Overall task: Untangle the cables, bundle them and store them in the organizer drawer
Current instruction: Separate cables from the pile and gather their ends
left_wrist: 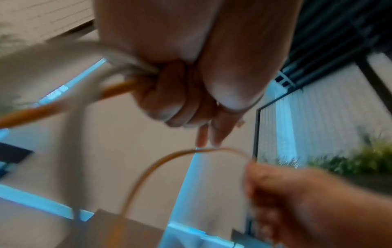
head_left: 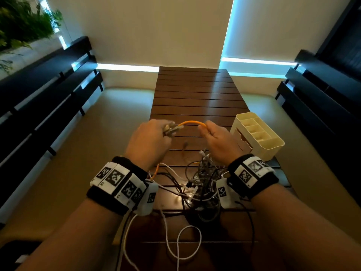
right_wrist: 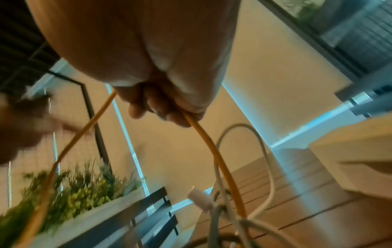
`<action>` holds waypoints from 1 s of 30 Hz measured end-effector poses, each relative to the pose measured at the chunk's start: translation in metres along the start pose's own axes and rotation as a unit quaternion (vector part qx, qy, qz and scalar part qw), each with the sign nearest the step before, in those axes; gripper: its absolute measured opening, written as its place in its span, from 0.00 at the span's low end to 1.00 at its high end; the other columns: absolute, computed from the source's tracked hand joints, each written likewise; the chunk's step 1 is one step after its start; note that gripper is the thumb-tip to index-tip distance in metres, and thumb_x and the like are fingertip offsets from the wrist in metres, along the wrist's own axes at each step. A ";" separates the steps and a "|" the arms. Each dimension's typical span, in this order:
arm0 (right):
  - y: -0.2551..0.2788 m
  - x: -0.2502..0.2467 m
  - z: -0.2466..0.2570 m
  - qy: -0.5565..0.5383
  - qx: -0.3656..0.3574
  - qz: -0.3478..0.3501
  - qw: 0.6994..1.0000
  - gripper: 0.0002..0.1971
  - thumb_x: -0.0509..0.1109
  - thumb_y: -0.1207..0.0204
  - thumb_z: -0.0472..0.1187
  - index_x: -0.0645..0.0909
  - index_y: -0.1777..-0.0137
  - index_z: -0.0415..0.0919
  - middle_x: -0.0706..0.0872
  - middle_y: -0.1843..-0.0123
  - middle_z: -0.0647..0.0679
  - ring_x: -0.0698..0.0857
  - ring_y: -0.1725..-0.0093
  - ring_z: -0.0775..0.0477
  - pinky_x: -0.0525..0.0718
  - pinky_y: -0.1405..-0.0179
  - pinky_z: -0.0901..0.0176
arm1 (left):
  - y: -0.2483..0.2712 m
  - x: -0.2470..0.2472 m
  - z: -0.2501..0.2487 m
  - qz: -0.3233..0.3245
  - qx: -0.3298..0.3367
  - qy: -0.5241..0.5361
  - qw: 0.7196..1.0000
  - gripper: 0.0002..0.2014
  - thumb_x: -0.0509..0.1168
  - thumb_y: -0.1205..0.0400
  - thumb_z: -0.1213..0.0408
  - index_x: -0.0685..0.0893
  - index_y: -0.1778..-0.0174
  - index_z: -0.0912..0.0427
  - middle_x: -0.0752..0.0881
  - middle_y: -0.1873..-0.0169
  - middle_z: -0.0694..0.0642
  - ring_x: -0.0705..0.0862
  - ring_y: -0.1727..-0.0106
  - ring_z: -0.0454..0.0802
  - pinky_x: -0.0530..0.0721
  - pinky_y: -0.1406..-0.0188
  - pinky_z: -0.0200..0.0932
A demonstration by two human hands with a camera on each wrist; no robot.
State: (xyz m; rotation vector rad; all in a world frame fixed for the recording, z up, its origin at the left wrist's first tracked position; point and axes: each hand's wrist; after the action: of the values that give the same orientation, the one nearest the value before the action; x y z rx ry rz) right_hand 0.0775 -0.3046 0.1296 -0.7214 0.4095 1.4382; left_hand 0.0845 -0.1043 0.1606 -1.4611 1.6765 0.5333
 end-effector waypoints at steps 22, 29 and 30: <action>0.007 0.001 -0.027 -0.057 -0.018 -0.075 0.995 0.07 0.64 0.13 0.41 0.81 0.52 0.52 0.80 0.58 0.55 0.78 0.61 0.63 0.75 0.61 0.75 | 0.001 -0.003 0.002 0.078 -0.015 0.075 0.994 0.12 0.65 0.14 0.60 0.84 0.64 0.56 0.81 0.72 0.54 0.74 0.72 0.47 0.70 0.72 0.42; 0.005 0.003 0.004 -0.036 -0.110 -0.132 0.984 0.08 0.68 0.16 0.39 0.89 0.44 0.43 0.74 0.58 0.57 0.74 0.60 0.64 0.73 0.60 0.77 | 0.005 -0.005 -0.019 0.057 0.086 0.080 0.991 0.07 0.65 0.14 0.57 0.85 0.52 0.55 0.81 0.70 0.49 0.76 0.69 0.44 0.74 0.67 0.44; 0.005 0.003 0.008 -0.039 -0.122 -0.139 0.982 0.08 0.68 0.16 0.39 0.89 0.44 0.43 0.74 0.58 0.57 0.75 0.60 0.63 0.73 0.60 0.76 | 0.006 -0.001 -0.018 0.072 0.089 0.082 0.990 0.08 0.66 0.14 0.57 0.84 0.56 0.55 0.81 0.70 0.49 0.77 0.69 0.45 0.74 0.66 0.47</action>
State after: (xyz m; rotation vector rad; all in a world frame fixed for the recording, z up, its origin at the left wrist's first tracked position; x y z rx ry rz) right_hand 0.0712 -0.2969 0.1323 -0.8791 0.0671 1.2577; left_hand 0.0736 -0.1164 0.1704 -1.2899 1.9181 0.3376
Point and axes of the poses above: each hand's wrist, its own y-axis away from the middle knuckle, its own x-axis out of the palm, z = x × y
